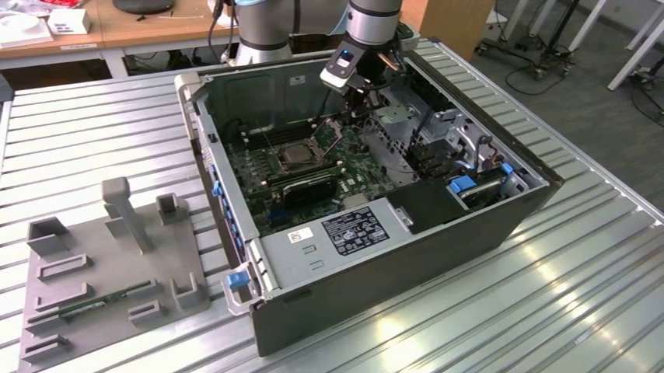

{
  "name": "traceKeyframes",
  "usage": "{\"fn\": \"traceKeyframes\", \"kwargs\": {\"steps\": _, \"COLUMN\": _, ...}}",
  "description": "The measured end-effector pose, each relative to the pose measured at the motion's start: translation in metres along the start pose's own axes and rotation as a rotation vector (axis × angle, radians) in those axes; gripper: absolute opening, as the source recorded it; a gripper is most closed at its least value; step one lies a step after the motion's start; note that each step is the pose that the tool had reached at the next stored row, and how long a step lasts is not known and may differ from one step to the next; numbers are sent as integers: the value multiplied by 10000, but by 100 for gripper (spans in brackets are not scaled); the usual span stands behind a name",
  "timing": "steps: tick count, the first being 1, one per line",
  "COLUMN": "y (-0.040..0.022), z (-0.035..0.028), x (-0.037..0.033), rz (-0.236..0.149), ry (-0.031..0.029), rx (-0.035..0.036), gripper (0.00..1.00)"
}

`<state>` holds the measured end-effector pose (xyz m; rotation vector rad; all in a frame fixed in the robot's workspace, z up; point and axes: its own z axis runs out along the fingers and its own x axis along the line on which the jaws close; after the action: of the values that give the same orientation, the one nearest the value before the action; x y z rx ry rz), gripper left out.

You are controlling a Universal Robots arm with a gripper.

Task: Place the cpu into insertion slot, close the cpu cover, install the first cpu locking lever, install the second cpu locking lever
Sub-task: 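Close the cpu cover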

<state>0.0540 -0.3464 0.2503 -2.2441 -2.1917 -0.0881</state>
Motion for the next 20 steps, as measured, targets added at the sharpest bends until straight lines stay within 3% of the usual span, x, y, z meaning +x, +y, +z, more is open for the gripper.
{"fn": "traceKeyframes", "kwargs": {"steps": 12, "y": 2, "z": -49, "x": 3, "rz": 1, "ry": 5, "rx": -1, "gripper": 11}}
{"fn": "traceKeyframes", "kwargs": {"steps": 20, "y": 0, "z": 4, "x": 0, "rz": 0, "ry": 1, "rx": 0, "gripper": 11}}
